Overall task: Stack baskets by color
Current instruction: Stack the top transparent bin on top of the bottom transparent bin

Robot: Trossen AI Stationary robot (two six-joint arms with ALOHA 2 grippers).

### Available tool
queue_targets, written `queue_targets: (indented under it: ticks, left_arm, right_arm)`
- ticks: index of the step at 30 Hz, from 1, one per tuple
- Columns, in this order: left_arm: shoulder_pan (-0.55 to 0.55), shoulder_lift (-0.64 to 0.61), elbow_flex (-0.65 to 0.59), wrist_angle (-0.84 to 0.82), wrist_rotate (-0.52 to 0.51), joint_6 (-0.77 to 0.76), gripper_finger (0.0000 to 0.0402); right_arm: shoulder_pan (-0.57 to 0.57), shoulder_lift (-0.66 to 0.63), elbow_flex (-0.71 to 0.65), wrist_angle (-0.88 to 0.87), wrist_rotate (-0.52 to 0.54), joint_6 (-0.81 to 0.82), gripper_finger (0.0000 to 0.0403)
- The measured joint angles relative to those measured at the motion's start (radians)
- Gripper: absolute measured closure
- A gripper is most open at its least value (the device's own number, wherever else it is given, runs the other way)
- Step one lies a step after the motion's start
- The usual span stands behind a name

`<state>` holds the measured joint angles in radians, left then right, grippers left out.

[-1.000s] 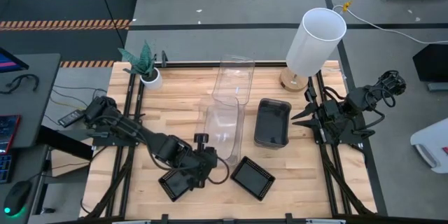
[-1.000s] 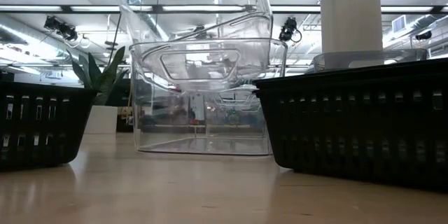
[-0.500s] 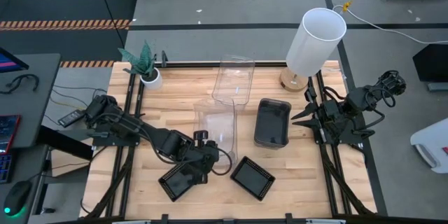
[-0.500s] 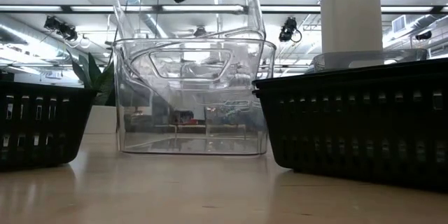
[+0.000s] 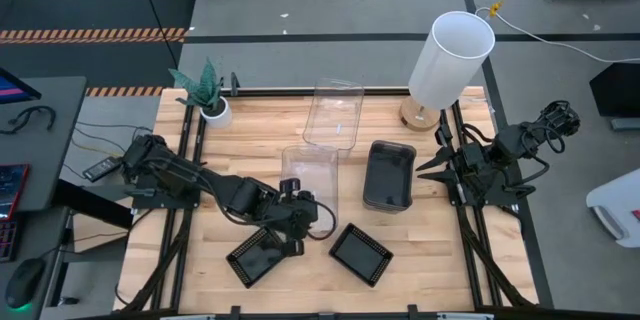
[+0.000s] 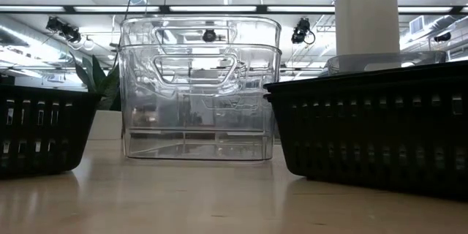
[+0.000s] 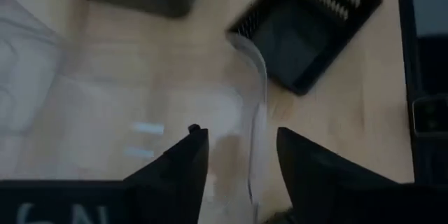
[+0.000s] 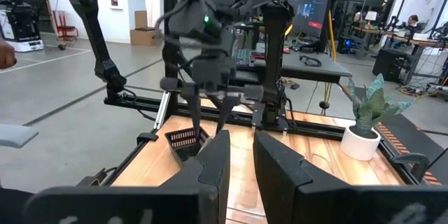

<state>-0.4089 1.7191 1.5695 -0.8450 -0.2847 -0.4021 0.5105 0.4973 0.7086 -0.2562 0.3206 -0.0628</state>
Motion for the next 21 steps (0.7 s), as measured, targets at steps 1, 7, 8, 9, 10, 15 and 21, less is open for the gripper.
queue_targets:
  ticks: [1,7,8,9,10,15,21]
  left_arm:
    - [0.006,0.000,0.014,0.003,-0.028,0.002,0.0224]
    - [0.104,0.000,0.027,0.004,-0.123,0.026,0.0244]
    - [0.127,0.000,0.027,0.005,-0.120,0.032,0.0249]
    - [0.152,0.000,0.027,0.009,-0.118,0.043,0.0253]
    - [0.177,0.000,0.027,0.011,-0.117,0.048,0.0258]
    - [0.307,0.010,0.027,0.042,-0.092,0.080,0.0270]
    - [0.421,0.087,0.026,0.178,-0.053,0.144,0.0250]
  right_arm:
    - [0.000,0.000,0.000,0.000,0.000,0.000,0.0332]
    - [0.000,0.000,0.000,0.000,0.000,0.000,0.0332]
    - [0.000,0.000,0.000,0.000,0.000,0.000,0.0332]
    - [0.000,0.000,0.000,0.000,0.000,0.000,0.0332]
    - [0.000,0.000,0.000,0.000,0.000,0.000,0.0332]
    - [0.000,0.000,0.000,0.000,0.000,-0.011,0.0332]
    - [0.000,0.000,0.001,-0.007,0.000,-0.018,0.0332]
